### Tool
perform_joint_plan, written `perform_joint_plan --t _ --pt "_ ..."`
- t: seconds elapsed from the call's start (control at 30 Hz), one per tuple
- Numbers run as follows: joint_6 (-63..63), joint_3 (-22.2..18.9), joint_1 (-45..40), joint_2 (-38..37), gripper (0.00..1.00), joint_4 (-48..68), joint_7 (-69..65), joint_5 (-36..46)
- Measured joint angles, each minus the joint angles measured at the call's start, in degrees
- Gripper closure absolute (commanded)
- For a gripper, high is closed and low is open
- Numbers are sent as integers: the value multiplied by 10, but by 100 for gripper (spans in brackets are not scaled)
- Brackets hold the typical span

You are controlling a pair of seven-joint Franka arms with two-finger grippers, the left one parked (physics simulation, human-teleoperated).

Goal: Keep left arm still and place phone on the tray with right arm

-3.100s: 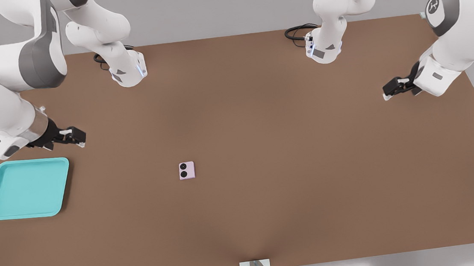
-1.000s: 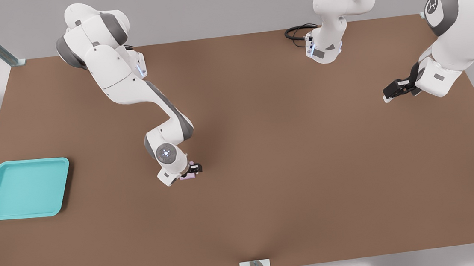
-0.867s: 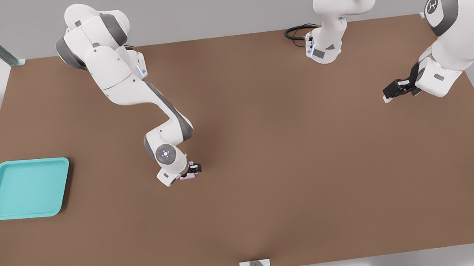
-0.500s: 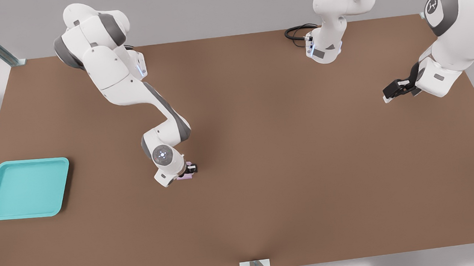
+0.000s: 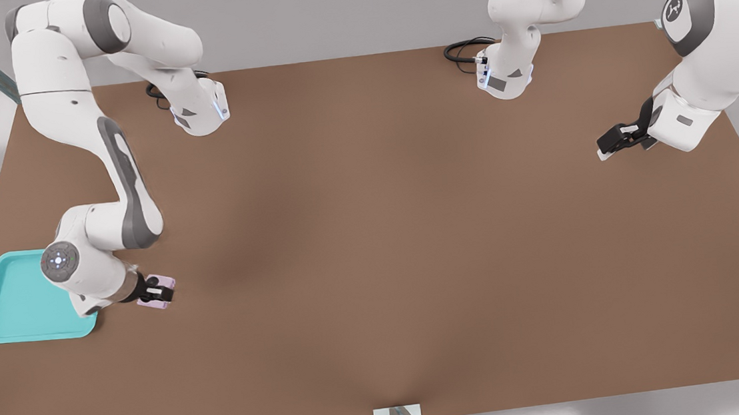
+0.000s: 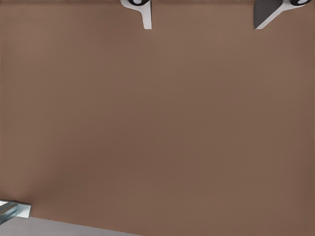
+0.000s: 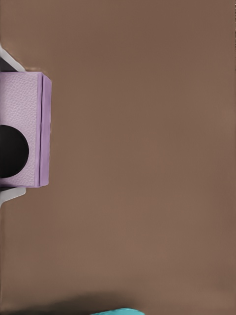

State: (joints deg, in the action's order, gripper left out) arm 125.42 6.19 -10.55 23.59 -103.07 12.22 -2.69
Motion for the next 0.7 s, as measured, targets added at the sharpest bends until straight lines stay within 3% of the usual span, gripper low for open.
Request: perform_joint_plan --t 0.2,0.4,0.43,0.63,0.7 --pt "-20 -2 -140 49 21 63 -126 1" --pt "-29 -6 -218 117 20 141 -269 2" --pt "-30 -7 -225 128 0 149 -292 2" --pt "-32 -5 -242 141 0 166 -406 6" --pt "-44 24 -237 88 0 171 -432 6"
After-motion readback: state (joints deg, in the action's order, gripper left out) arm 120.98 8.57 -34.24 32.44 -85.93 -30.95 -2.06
